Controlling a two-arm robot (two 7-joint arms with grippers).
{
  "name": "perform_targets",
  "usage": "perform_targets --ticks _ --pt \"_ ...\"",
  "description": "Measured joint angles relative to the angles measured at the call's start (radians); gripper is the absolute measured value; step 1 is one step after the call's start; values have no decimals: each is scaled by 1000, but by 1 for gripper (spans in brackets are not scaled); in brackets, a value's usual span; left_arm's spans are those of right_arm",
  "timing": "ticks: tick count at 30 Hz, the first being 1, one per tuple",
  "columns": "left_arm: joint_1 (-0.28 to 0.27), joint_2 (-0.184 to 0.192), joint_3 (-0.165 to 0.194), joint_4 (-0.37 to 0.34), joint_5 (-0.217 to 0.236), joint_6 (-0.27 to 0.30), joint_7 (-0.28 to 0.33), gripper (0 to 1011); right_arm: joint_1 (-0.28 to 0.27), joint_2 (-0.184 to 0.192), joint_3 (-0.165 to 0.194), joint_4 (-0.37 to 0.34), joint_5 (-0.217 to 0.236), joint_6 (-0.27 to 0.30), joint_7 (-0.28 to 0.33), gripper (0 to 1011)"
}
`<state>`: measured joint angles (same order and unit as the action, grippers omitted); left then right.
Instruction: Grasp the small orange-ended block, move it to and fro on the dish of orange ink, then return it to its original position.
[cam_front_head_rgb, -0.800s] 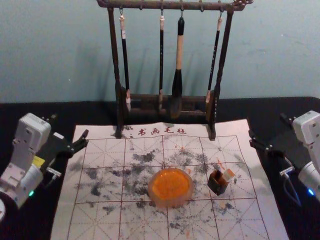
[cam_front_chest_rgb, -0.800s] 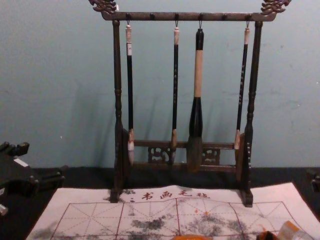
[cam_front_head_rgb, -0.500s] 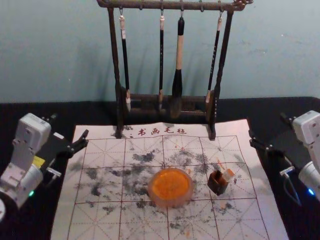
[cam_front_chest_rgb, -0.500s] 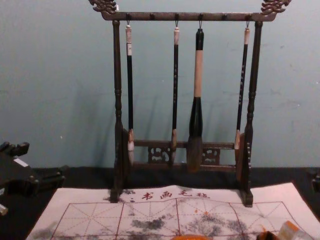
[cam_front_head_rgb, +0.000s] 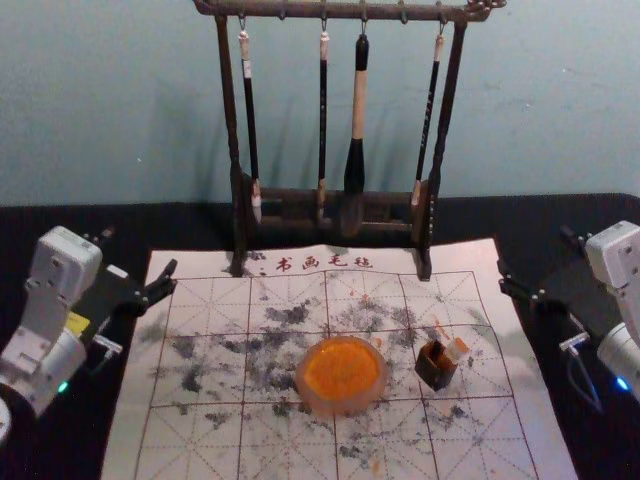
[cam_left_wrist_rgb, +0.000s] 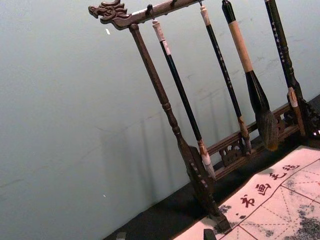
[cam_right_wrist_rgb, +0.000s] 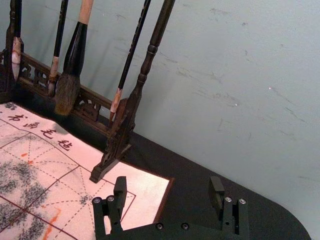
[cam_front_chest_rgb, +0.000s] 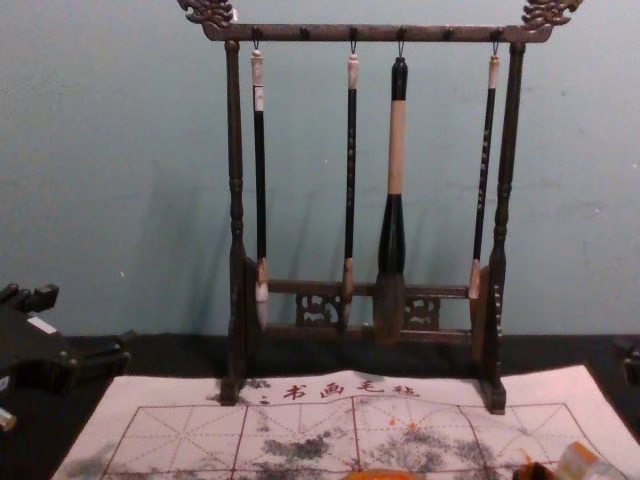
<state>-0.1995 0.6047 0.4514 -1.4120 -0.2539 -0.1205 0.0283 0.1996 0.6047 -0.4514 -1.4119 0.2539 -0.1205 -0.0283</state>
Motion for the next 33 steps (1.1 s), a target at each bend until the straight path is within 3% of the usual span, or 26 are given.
perform_targets --ticks 33 --pt "0 0 0 0 0 0 0 1001 0 0 0 0 0 0 0 1002"
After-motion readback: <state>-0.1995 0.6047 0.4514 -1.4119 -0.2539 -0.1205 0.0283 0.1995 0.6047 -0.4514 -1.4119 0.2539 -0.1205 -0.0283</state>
